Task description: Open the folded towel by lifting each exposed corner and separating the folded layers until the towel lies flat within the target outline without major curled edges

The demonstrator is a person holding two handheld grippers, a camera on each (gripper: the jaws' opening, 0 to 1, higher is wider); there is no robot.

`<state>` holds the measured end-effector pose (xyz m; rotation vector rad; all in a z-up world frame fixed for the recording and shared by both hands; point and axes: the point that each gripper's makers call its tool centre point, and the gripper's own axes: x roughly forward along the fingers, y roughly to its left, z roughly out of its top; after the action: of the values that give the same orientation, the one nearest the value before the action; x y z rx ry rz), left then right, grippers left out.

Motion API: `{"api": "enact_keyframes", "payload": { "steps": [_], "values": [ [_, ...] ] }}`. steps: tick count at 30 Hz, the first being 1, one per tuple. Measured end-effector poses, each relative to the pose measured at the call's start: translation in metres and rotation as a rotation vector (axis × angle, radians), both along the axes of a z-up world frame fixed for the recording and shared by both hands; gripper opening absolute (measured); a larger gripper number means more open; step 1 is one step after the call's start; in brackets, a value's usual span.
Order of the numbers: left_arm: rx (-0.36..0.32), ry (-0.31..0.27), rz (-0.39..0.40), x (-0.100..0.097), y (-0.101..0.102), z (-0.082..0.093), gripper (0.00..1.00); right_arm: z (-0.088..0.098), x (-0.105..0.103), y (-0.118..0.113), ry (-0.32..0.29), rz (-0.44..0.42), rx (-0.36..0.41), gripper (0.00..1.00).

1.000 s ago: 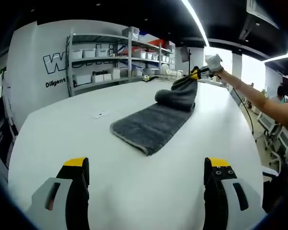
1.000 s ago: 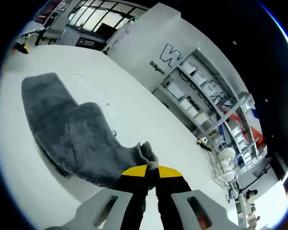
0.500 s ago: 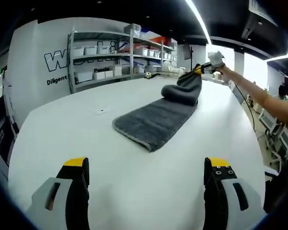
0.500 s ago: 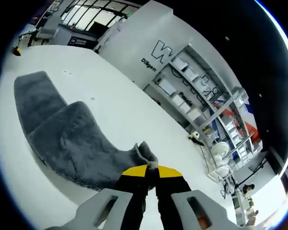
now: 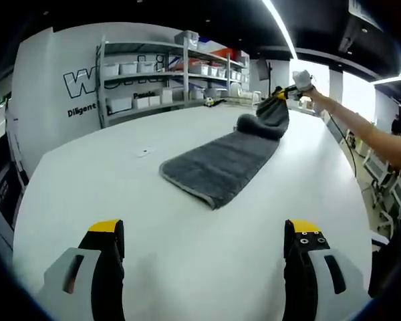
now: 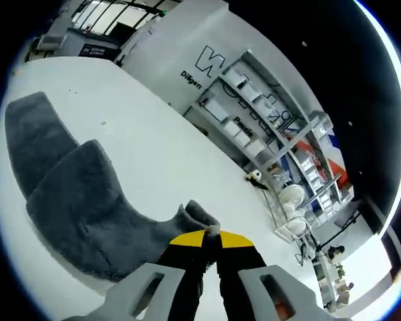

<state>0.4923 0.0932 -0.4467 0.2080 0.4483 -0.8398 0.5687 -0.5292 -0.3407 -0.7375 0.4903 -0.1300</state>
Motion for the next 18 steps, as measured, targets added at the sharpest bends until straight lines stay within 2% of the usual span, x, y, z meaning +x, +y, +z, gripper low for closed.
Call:
{"api": "enact_keyframes", "payload": {
  "steps": [18],
  "values": [
    [0.024,0.004,0.010,0.003,0.003,-0.003,0.98,-0.017,0.017,-0.057,-0.027,-0.112,-0.020,0.02]
  ]
}}
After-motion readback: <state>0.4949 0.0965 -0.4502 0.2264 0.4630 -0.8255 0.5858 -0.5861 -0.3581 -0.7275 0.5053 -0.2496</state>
